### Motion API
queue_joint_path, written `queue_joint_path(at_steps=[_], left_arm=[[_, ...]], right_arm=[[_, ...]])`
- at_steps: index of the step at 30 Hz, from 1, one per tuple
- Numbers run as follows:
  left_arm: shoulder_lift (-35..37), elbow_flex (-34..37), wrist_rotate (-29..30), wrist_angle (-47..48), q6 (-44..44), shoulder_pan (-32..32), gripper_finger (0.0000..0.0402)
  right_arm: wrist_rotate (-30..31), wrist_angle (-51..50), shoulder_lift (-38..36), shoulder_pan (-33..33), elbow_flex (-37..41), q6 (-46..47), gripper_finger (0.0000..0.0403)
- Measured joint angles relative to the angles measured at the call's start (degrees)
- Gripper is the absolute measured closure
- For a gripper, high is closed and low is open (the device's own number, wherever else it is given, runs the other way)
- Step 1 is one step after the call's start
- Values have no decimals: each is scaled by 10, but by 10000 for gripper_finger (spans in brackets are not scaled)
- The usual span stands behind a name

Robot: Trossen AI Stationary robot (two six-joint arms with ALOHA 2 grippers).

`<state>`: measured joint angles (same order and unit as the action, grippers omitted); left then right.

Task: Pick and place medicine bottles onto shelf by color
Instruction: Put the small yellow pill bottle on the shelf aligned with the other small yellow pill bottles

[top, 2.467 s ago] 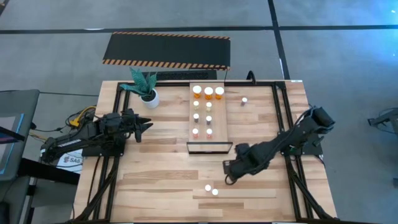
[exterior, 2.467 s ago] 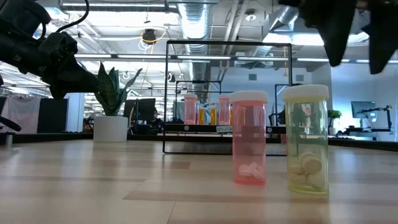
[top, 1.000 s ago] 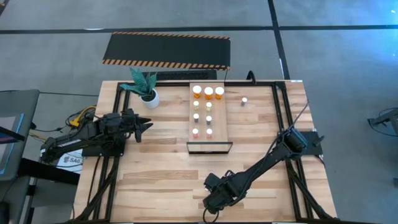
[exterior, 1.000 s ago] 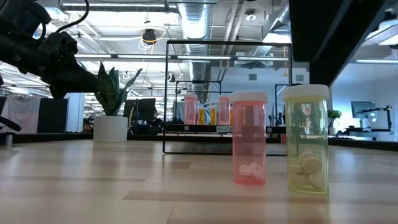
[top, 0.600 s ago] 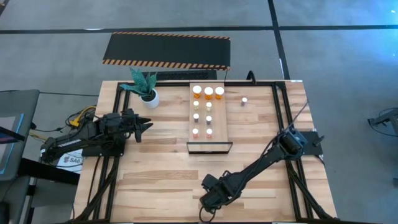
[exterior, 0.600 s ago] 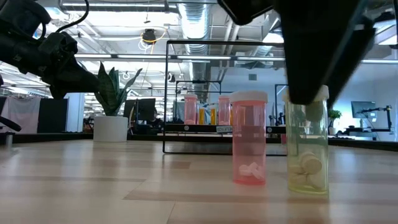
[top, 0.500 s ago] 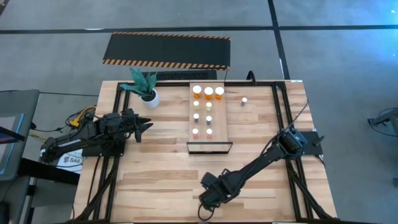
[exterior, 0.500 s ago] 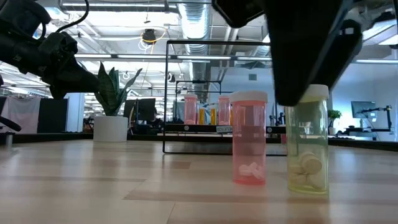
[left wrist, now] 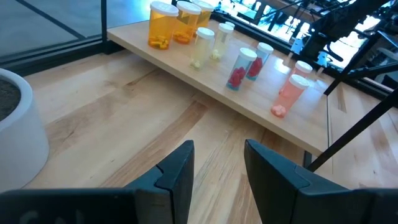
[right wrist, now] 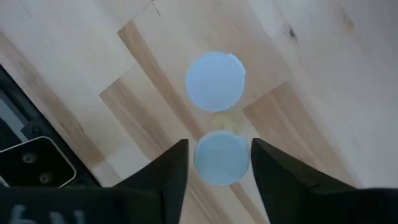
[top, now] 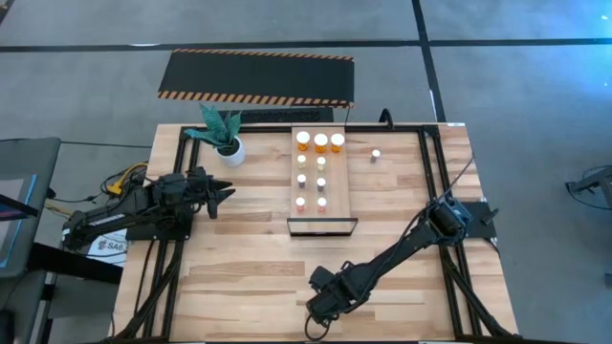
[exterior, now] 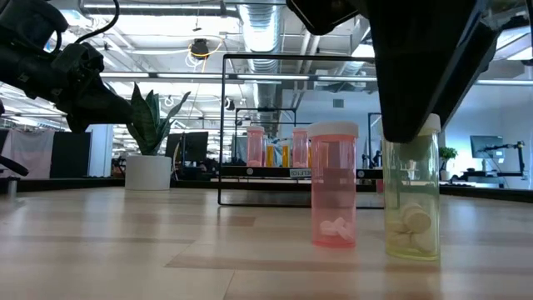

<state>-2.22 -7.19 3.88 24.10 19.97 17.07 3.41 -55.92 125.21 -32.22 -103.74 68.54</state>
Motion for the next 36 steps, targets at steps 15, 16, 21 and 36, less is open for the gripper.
queue_joint_path(at_steps=[15,16,21,36], left_arm=[[0,0,0,0,0,0,274],[0,0,0,0,0,0,274],[0,0,0,0,0,0,274],[0,0,1,-2,0,0,274]], right_arm=[[-9,-34,-7,5,0,48,267],[-11,-45,-11,7,0,50,262],[-5,-109,-41,18,0,87,265],[60,-163,-236,111,151,161,284]])
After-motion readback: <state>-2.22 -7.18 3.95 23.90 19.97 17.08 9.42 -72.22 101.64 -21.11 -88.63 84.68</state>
